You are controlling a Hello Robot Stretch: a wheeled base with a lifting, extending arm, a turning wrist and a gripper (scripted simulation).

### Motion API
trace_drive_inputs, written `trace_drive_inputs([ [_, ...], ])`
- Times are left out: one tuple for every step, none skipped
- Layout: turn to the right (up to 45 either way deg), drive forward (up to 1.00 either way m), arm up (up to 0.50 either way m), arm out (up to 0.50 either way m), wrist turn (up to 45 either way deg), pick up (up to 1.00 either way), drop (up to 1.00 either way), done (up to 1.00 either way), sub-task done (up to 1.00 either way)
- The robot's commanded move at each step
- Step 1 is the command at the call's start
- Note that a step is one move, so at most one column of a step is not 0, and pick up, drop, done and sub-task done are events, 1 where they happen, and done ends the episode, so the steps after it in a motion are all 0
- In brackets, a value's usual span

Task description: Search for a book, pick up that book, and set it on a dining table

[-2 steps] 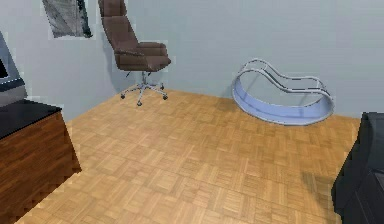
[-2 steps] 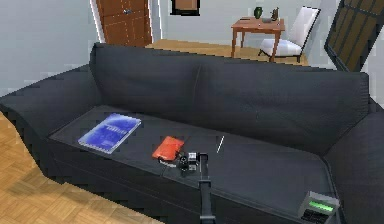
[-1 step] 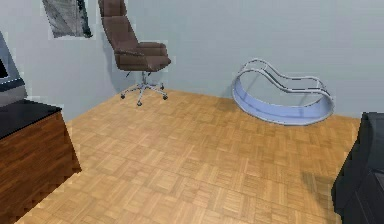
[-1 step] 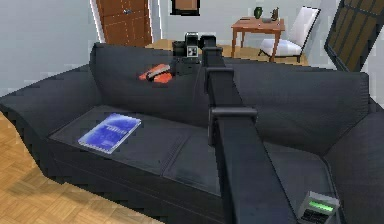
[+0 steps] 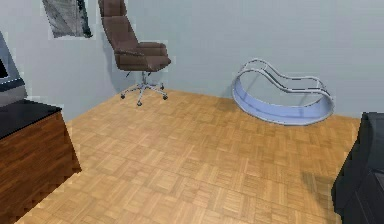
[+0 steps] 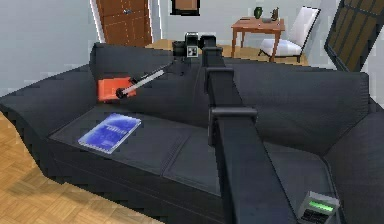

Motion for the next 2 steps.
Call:
trace_drive_inputs([
  [0.0, 0.0, 0.0, 0.0, -45.0, 0.0, 0.0, 0.0, 0.0],
  [0.0, 0.0, 0.0, 0.0, -12.0, 0.0, 0.0, 0.0, 0.0],
])
